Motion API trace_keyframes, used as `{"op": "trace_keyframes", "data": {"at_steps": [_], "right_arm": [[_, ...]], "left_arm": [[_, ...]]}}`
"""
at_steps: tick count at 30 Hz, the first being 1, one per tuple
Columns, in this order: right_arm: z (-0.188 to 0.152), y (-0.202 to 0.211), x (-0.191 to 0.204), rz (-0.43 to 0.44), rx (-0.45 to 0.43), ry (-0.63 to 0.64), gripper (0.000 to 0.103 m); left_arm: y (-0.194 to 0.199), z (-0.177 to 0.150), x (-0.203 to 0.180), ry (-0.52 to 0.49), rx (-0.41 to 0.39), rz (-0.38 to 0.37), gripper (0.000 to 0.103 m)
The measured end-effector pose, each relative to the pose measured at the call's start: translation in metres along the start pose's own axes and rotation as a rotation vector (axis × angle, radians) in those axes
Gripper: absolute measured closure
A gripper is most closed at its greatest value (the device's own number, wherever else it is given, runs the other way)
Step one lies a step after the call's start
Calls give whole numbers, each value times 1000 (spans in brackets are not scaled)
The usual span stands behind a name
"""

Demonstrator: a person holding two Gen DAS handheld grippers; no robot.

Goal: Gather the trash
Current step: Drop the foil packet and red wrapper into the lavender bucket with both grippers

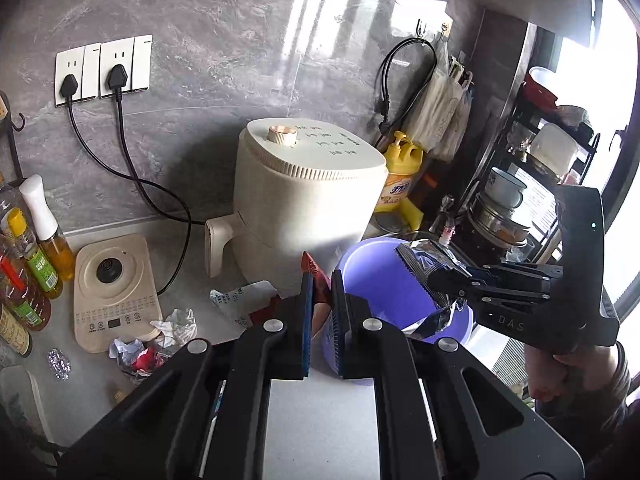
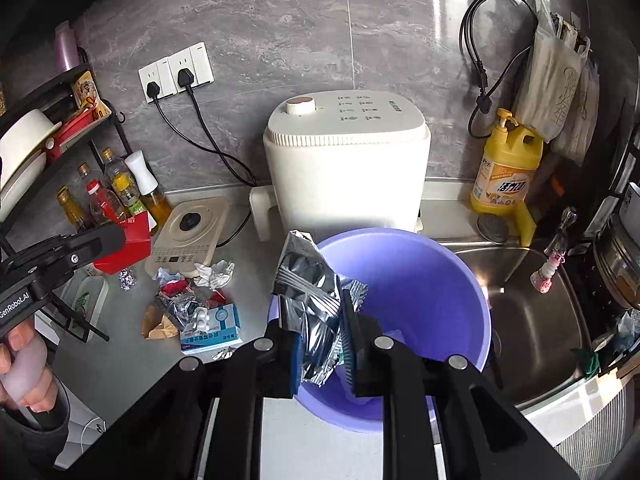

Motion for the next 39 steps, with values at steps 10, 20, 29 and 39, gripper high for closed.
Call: {"op": "trace_keyframes", "data": {"at_steps": [10,20,29,39], "right_arm": [[14,-35,-37,39,37,37,69],[4,-33,-56,105,34,67,39],[-17,-9,-89,88,-3,21,15],[-37,-3,-125,76,-6,-57,12]], "left_arm": [[-44,22,-32,-4,51,25,94],[-69,35,-69,-56,97,17,94],[-104,39,-107,-120,159,-17,94],[-126,36,-119,-127,245,-26,65]]}}
Point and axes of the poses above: each gripper's, at about its wrist camera, not at the fingertips, and y roughly against the way its jaws point, x to its left, z to its top, the point moved 1 cm from there along -y, roughly the way its jaws point, and after that the axes turned 9 degrees about x, right-handed, at the moved point
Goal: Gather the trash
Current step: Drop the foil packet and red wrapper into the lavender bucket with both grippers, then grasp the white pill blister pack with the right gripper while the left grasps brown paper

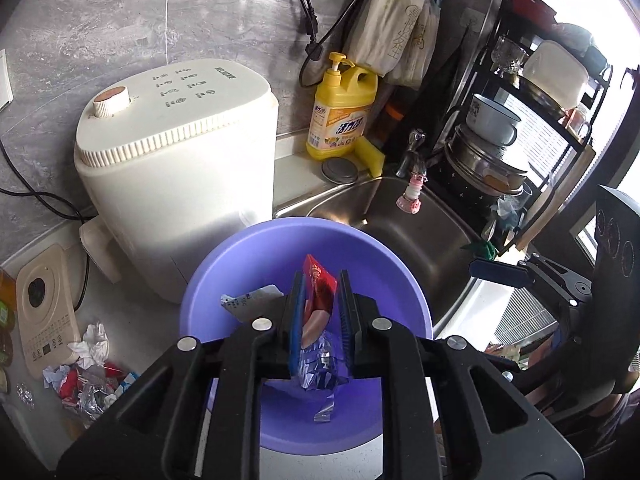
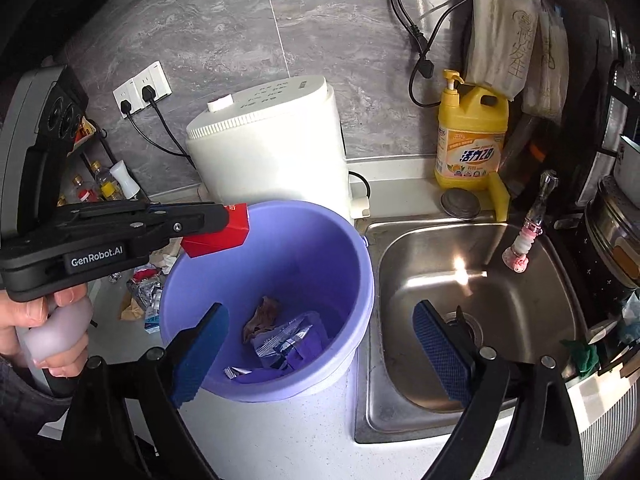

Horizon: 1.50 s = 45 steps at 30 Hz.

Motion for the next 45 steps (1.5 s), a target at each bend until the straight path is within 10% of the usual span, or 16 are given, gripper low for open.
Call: {"op": "trace_keyframes", "data": {"at_steps": [2,20,45], "right_arm": [[-1,-1,-1,9,-3,-4,12],[17,-13,48,58,-22,36,12],[31,-70,248,58,53,185,17]], "left_arm": [[6,-3,3,20,-32,26,36],[65,-48,75,101,-112,150,19],[120,-190,248,297,-100,165,9]]}}
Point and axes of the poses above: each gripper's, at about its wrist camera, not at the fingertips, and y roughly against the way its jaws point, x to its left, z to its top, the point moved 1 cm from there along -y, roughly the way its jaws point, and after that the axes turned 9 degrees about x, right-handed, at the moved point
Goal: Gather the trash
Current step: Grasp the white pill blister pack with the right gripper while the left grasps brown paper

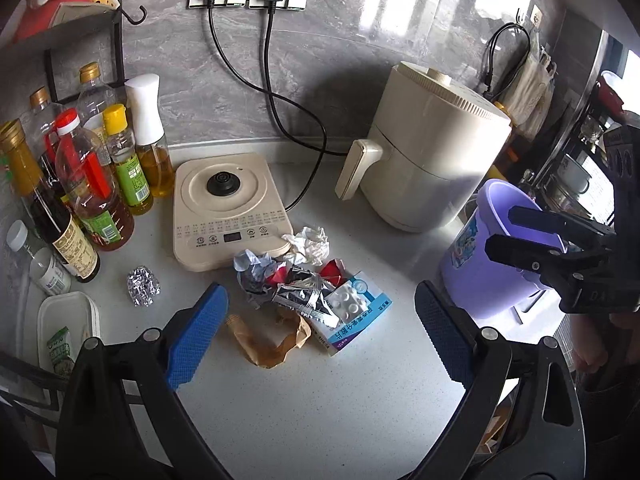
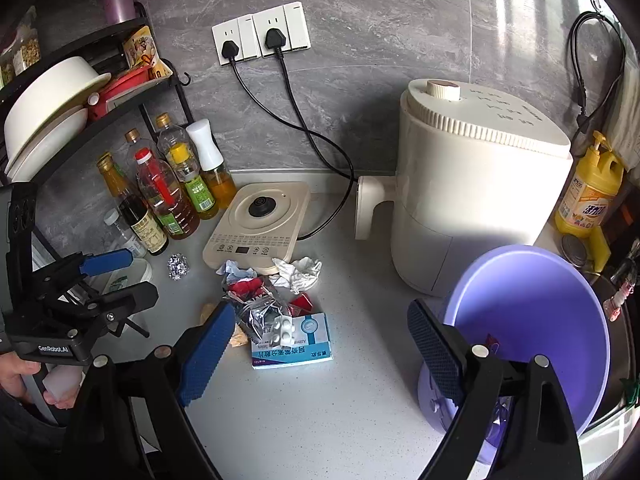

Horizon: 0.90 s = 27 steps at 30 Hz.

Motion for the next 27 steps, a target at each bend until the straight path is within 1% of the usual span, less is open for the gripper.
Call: {"op": "trace_keyframes", "data": {"at_steps": [3,7,8,10,12,13,15,17,19,22,27], "right_arm": [[2,-13,15,2,28,25,17],[0,-33,28,11,74,52,24],[-1,-39,30,16,90,54,28],[-3,-52,34,29,121,56,34],[-5,-63,37,35,149,63,39],[-6,-68,39,40,161,66,42],[-8,-79,43,48,182,73,45],[-9,-91,47,50,207,85,51],[-11,-107,49,55,240,94,54],[-11,-132,48,47,292,92,59],[-9,-165,46,33,348,87,59]], "left_arm": [[-9,-14,13,16,31,-11,9],[-23,-31,25,35,57,-19,9],[-27,-34,27,37,66,-22,10],[-35,-38,30,43,85,-26,17],[-46,-42,35,49,108,-18,31],[-52,-44,38,61,119,-15,35],[-66,-45,47,95,151,-20,52],[-79,-46,53,113,176,-16,56],[-90,-45,58,123,195,-4,57],[-107,-43,64,142,223,4,60],[-133,-41,71,161,287,34,71]]}}
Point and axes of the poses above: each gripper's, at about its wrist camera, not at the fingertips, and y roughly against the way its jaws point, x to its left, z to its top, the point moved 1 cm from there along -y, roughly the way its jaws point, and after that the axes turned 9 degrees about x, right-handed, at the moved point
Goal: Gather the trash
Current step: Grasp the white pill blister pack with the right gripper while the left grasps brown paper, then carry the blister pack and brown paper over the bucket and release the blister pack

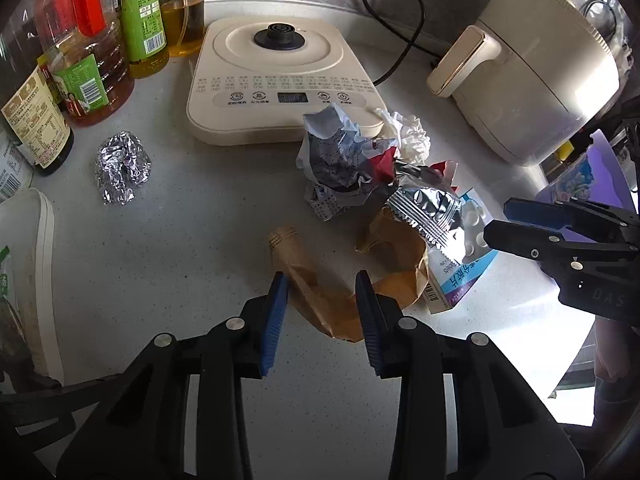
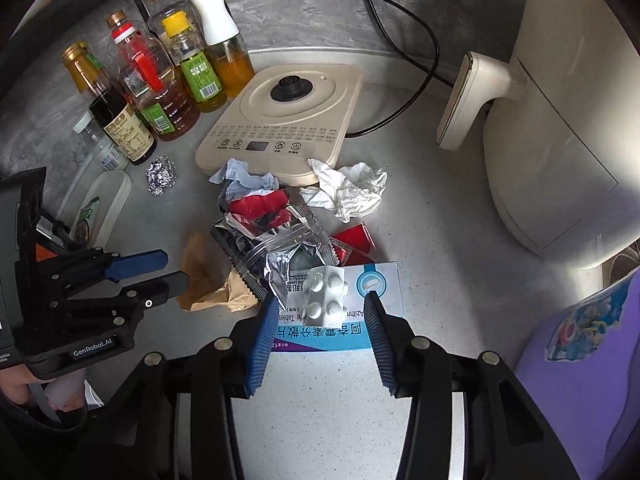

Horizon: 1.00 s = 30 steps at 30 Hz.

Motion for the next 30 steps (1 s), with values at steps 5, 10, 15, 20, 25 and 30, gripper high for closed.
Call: {"op": "trace_keyframes", "data": {"at_steps": [5,10,15,20,25,30], "right_arm": [[7,-23,-2,-10,48,5,60],[9,-38,-1,-15,87,30,74],[11,-23,7,-11,58,72,76],[7,-2,16,10,15,82,76],[2,31,20,23,-56,81,75],[-3,69,13,19,-139,74,75]], "left_arm": [[-12,-1,1,13,32,4,95],[3,-5,4,28,-17,17,99],[32,-7,2,32,-93,32,99],[63,-14,-6,25,-178,42,99],[91,-15,-14,18,-237,32,99],[115,-12,-25,-8,-298,25,99]]}}
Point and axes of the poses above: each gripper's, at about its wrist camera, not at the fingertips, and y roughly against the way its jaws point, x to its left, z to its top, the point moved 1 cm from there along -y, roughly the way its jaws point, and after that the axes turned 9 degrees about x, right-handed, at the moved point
